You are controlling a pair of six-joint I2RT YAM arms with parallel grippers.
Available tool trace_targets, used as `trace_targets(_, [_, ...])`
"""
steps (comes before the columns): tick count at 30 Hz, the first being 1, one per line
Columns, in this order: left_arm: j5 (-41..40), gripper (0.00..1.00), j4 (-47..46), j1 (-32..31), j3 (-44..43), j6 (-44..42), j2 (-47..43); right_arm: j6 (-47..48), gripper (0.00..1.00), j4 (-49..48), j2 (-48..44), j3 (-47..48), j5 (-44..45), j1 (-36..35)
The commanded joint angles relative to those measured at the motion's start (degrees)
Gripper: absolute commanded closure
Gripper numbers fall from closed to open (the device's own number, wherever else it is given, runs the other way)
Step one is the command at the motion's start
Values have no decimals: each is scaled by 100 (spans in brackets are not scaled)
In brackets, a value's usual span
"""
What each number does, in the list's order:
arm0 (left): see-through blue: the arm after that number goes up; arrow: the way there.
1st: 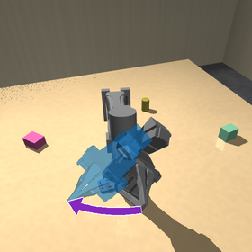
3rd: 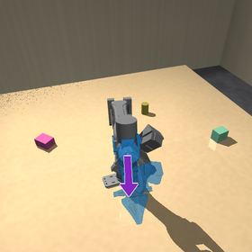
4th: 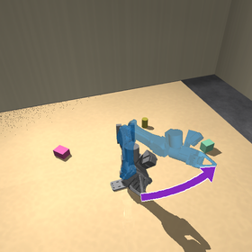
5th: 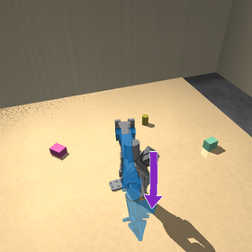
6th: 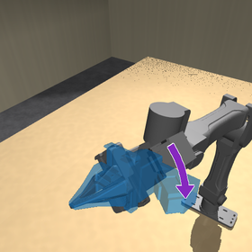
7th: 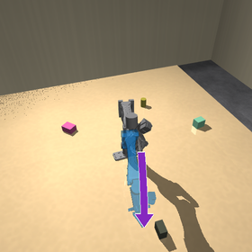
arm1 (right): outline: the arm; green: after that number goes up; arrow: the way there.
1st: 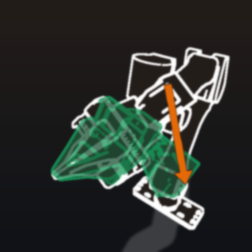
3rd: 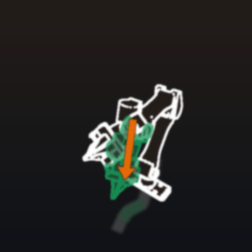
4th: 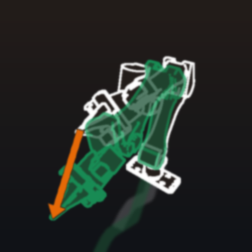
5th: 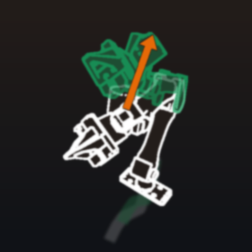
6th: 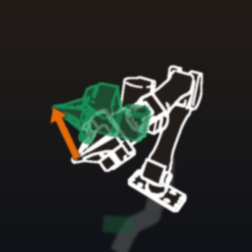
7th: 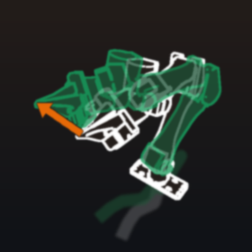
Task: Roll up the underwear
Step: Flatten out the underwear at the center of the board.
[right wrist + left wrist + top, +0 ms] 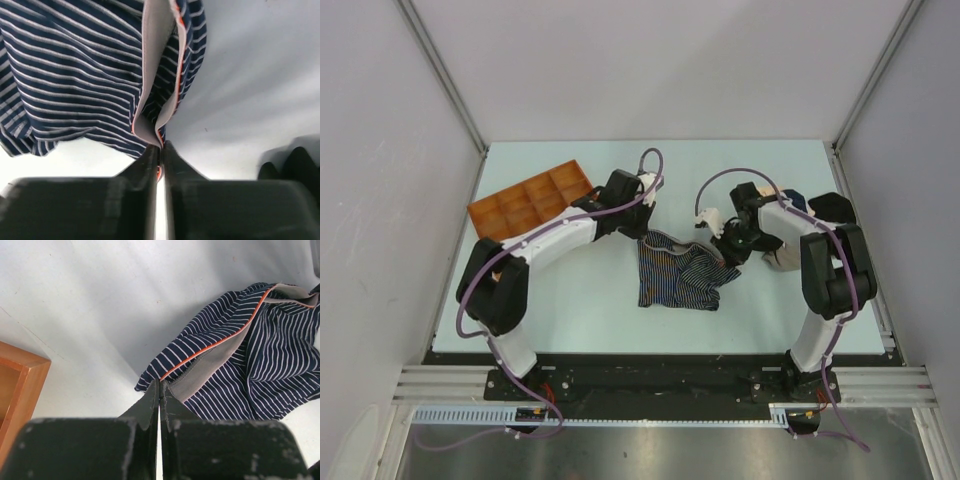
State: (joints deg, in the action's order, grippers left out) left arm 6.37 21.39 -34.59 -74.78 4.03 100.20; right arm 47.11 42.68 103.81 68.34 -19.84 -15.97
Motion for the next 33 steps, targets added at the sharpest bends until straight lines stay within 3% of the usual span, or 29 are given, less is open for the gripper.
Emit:
trace_targets(1, [127,100,23,31,-89,-87,-764,52,100,389,-422,22,-196,-29])
trace_targets(6, [312,100,251,31,394,-227,-1888,289,100,996,-2289,48,-285,-292])
trace_targets(10, [426,100,873,22,579,-368,-3204,597,100,1707,-3705,92,338,-1300])
trace_targets(12, [531,100,1130,22,553,-386,-3611,536,100,1866,-4112,145,804,-1671])
trace_targets(16, [1119,99,1832,22,395,-386,-4368,395,100,2620,-4737,601,894,-2191])
trace_targets(24, [1990,100,2677,14,342,-298,-5273,800,100,3634,-5002,1384,-697,-1603])
trace_targets(29, [1720,100,2310,13,753,79,-5257,580,100,3020,-4485,1270,-233,-1463])
trace_targets(31, [1351,100,1863,22,947,220,-4829,685,100,2634,-3783,1217,-222,-1034])
trace_targets(33, [947,100,1572,48,1123,475,-4345,677,93,2300,-3107,1226,-179,-777])
